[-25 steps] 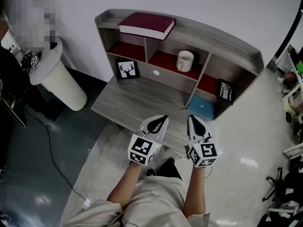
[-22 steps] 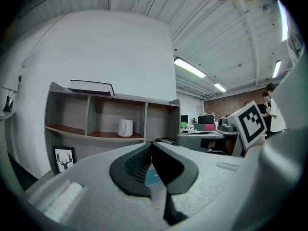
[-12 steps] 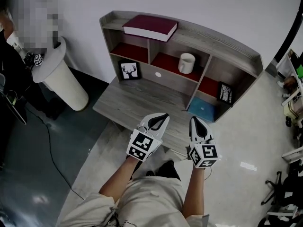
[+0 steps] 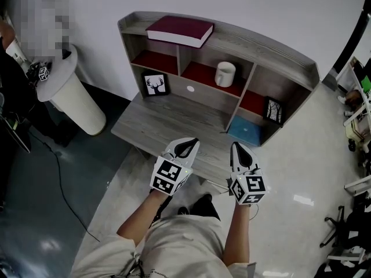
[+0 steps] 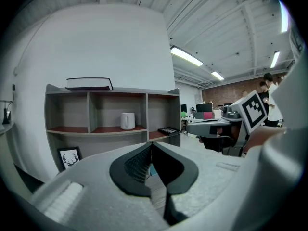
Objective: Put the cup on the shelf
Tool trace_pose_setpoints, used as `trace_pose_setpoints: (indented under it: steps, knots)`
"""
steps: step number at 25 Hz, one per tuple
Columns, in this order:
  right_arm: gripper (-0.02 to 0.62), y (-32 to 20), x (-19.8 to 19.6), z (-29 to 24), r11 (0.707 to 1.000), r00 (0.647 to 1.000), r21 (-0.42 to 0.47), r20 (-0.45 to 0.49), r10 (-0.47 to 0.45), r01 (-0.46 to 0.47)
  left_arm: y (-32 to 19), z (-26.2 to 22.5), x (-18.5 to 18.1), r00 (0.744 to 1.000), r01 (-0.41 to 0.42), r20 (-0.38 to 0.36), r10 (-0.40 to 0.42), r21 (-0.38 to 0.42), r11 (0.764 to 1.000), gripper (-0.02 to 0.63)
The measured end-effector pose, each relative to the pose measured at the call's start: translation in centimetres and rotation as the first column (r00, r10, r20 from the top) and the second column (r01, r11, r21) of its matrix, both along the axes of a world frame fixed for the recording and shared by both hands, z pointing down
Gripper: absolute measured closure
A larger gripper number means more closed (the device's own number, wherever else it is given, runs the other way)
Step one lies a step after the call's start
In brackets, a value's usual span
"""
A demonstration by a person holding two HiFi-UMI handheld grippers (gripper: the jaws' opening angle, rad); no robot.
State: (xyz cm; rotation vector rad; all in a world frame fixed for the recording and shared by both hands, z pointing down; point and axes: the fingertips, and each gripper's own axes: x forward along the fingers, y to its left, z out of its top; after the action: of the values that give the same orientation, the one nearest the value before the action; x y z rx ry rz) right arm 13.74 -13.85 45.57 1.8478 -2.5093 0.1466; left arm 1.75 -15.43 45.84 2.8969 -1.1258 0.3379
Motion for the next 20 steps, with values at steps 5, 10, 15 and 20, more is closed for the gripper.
trace_pose_setpoints:
  steps: [5, 10, 15, 20]
  knots:
    - [0.580, 0.2, 0.0, 0.2, 1.000, 1.000, -0.011, -0.007, -0.006, 0.006, -0.1, 0.6, -0.1, 1.000, -0.007, 0.013, 0.007, 0.002, 1.000, 0.595]
    - [0.580, 0.7, 0.2, 0.4, 1.000, 1.000, -0.012, -0.003, -0.004, 0.004, 0.6, 0.9, -0.1, 1.000, -0.015, 0.010, 0.015, -0.003, 1.000, 0.595]
    - [0.581, 0.7, -0.4, 0.7, 1.000, 1.000, -0.015, -0.008, -0.010, 0.010, 1.2, 0.5, -0.2, 1.000, -0.012, -0.014, 0.012, -0.002, 1.000, 0.595]
    - [0.580, 0.9, -0.9, 0.8, 1.000, 1.000, -0.015, -0.017, -0.011, 0.011, 1.3, 0.5, -1.0, 0.999, 0.023, -0.048, -0.023, -0.009, 1.000, 0.595]
